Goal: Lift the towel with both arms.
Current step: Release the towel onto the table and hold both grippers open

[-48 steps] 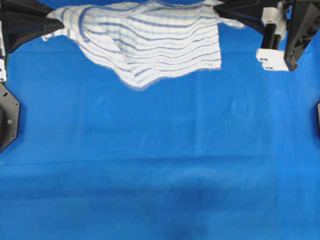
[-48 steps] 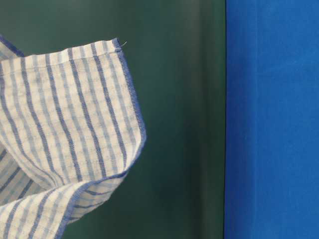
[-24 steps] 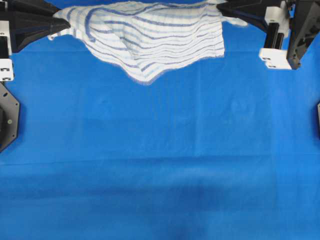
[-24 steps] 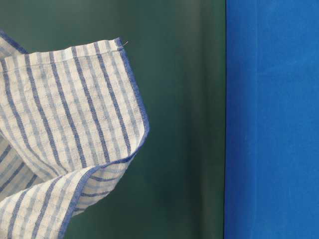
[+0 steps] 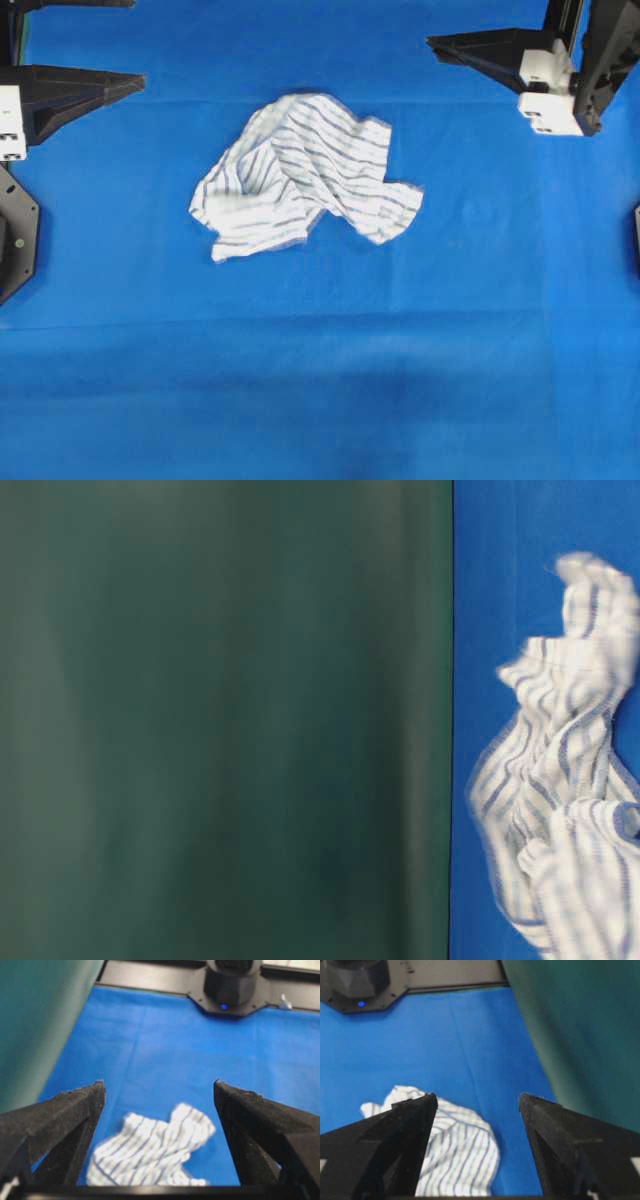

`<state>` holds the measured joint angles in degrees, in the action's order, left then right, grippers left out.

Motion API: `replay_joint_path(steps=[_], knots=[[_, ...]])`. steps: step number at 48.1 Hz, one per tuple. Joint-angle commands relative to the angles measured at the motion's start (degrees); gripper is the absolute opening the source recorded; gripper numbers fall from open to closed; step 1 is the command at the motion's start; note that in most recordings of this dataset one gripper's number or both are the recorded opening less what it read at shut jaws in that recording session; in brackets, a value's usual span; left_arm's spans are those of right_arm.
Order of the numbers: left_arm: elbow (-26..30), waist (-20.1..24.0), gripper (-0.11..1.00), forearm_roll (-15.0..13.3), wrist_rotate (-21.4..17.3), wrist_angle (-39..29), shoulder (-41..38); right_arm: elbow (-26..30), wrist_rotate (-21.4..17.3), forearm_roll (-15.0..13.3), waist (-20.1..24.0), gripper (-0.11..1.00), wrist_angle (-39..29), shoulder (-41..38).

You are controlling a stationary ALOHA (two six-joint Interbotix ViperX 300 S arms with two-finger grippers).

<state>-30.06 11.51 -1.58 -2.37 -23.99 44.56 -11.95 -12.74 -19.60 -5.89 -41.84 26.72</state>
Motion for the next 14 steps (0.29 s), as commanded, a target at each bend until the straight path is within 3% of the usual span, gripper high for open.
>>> replay_joint_path(steps=[1, 14], knots=[[0.09, 0.09, 0.92, -0.09, 0.00, 0.09, 0.09, 0.44, -0.09, -0.26, -0.09, 0.67, 0.00, 0.70], [-7.65, -0.18, 0.92, -0.09, 0.35, 2.64, 0.00, -6.42, -2.02, -0.18, -0.09, 0.67, 1.85, 0.70]])
